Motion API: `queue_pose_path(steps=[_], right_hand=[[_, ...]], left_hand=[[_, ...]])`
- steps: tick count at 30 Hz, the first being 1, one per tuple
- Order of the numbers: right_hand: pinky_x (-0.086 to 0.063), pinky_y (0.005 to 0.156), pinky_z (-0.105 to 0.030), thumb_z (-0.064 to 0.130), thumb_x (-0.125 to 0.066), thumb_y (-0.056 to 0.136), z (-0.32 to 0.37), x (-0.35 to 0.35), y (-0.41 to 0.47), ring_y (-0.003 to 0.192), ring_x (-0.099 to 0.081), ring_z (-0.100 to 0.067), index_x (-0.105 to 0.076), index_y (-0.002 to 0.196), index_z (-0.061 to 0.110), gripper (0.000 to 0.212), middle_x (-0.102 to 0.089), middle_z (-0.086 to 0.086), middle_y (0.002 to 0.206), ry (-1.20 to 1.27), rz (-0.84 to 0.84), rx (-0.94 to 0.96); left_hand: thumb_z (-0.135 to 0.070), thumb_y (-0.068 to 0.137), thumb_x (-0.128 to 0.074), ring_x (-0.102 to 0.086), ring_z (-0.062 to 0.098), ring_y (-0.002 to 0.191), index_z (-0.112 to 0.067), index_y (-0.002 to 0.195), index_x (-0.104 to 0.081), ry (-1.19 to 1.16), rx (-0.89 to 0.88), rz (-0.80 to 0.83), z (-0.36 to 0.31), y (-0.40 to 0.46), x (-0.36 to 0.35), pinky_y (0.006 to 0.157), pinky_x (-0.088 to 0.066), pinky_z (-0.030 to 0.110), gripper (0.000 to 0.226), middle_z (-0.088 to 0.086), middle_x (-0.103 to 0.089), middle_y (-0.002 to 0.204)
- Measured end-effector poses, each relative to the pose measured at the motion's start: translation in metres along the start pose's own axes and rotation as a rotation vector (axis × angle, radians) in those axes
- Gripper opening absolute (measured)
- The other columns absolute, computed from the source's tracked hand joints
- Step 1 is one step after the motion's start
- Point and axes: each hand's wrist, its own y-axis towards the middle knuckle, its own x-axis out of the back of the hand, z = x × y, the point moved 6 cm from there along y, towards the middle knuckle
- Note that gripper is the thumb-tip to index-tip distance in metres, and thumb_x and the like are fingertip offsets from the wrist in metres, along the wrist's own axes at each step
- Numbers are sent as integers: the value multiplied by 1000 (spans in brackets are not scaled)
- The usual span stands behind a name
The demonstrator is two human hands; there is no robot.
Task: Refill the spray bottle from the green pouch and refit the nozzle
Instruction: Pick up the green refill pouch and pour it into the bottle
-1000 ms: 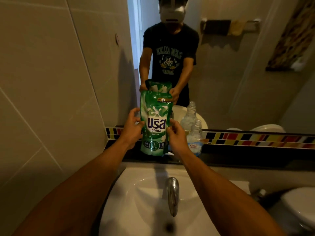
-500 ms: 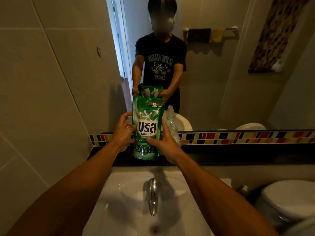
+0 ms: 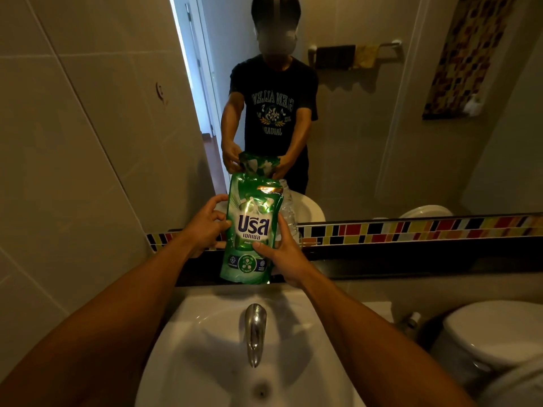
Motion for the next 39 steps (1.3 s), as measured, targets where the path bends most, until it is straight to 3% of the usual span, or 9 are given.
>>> queue_pose_path(steps=[3, 6, 13, 19, 25, 29, 39], right_hand=[[-64, 79, -37, 2, -72, 93, -4, 1, -2, 121, -69, -29, -38, 133, 62, 80, -65, -10, 140, 5, -1, -7], [-64, 80, -37, 4, -70, 96, -7, 2, -2, 119, -70, -25, -38, 132, 61, 75, -66, -9, 140, 8, -7, -3], [-59, 94, -58, 19, -70, 98, -14, 1, 0, 122, -69, -27, -33, 140, 63, 71, -67, -2, 139, -31, -46, -34], [-59, 92, -61, 24, -65, 101, -21, -5, -2, 121, -68, -29, -28, 153, 51, 70, -63, -2, 143, -25, -77, -67], [-60, 88, -61, 25, -59, 105, -23, -7, -4, 113, -68, -19, -31, 141, 61, 58, -65, 12, 130, 17, -88, -120], [-56, 87, -70, 28, -58, 104, -27, -8, -3, 117, -67, -28, -36, 131, 69, 54, -68, 5, 132, 63, -99, -166], [-49, 98, -73, 21, -54, 107, -25, -11, 0, 130, -60, -34, -29, 152, 49, 59, -62, -4, 142, 147, -121, -156]], left_hand=[[9, 97, -49, -65, 22, 91, -43, 134, -43, 36, 21, 24, -5, 0, -3, 54, -60, 36, 63, 8, -60, 95], [12, 96, -47, -64, 21, 87, -43, 130, -42, 94, 22, 26, -9, 1, -2, 49, -58, 32, 65, 9, -59, 90], [12, 94, -48, -63, 25, 89, -44, 131, -43, 170, 36, -2, -7, 5, 0, 50, -57, 35, 67, 13, -57, 93], [13, 93, -49, -63, 26, 86, -41, 134, -44, 237, 58, 5, -7, 8, 4, 63, -60, 48, 68, 12, -56, 93], [11, 93, -50, -64, 31, 89, -36, 145, -38, 314, 75, 38, -15, 9, 6, 63, -58, 48, 71, 12, -60, 95], [10, 94, -49, -65, 24, 83, -34, 146, -37, 348, 82, 57, -23, 8, 4, 56, -57, 41, 68, 8, -61, 94], [7, 95, -49, -61, 20, 78, -33, 146, -38, 421, 104, 68, -32, 11, 3, 55, -52, 35, 65, 6, -60, 89]])
